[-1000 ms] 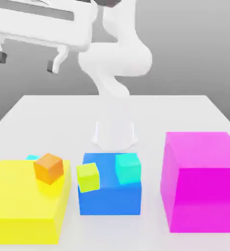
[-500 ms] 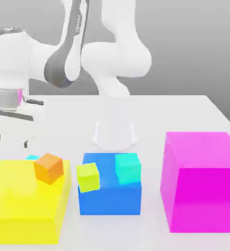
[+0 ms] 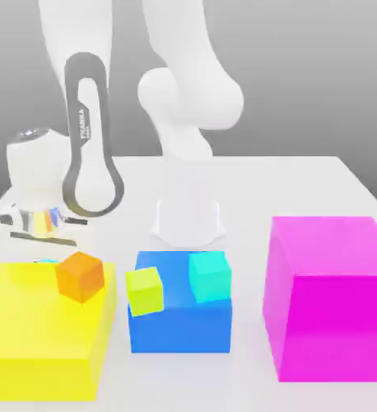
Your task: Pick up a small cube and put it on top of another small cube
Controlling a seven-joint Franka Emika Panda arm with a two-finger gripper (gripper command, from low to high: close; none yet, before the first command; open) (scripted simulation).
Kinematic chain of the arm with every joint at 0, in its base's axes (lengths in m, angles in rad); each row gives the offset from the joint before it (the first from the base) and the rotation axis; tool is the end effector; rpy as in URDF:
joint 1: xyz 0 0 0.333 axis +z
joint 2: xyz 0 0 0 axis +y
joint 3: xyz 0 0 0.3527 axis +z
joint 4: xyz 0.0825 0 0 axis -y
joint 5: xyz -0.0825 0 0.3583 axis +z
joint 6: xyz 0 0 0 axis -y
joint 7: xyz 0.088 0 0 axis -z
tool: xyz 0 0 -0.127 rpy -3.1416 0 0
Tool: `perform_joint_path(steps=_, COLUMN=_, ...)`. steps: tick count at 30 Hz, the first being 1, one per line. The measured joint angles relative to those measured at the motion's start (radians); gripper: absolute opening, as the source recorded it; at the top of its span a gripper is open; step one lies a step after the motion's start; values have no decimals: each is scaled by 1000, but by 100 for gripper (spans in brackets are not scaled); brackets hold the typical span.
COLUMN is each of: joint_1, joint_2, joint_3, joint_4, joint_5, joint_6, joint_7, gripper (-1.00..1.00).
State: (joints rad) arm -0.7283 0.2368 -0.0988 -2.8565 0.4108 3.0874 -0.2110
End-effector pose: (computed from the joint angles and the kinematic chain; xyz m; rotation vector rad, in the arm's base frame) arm 0.2067 -0.2765 0.1759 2.7378 -1.5380 -0.0012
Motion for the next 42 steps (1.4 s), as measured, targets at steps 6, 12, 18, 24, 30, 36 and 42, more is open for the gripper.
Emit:
perform_joint_path(steps=6, joint_1=54, joint_2=-58, joint_3=-76, joint_4=-14, joint_5=-92, joint_6=-45, joint_7=73, gripper=-100)
perform_joint_path(steps=12, joint_1=48, joint_2=-267, joint_3=-173, joint_4=-58, joint_5=-427, joint_6=-204, joint_7=312, gripper=-100)
perform_joint_path(steps=18, joint_1=32, joint_2=-327, joint_3=-187, joint_4=-2, joint_5=-279, joint_6=-321, joint_7=496, gripper=-100)
perform_joint_path(steps=24, joint_1=79, joint_2=-405, joint_3=-121, joint_4=47, joint_5=-177, joint_6=-443, joint_7=748, gripper=-100)
perform_joint_path(steps=30, joint_1=168, joint_2=-503, joint_3=11, joint_4=69, joint_5=-132, joint_6=-563, joint_7=992, gripper=-100)
perform_joint_path(steps=36, joint_1=290, joint_2=-623, joint_3=204, joint_4=67, joint_5=-133, joint_6=-683, joint_7=1228, gripper=-100)
perform_joint_path(steps=42, joint_1=412, joint_2=-755, joint_3=402, joint_4=64, joint_5=-118, joint_6=-807, joint_7=1448, gripper=-100)
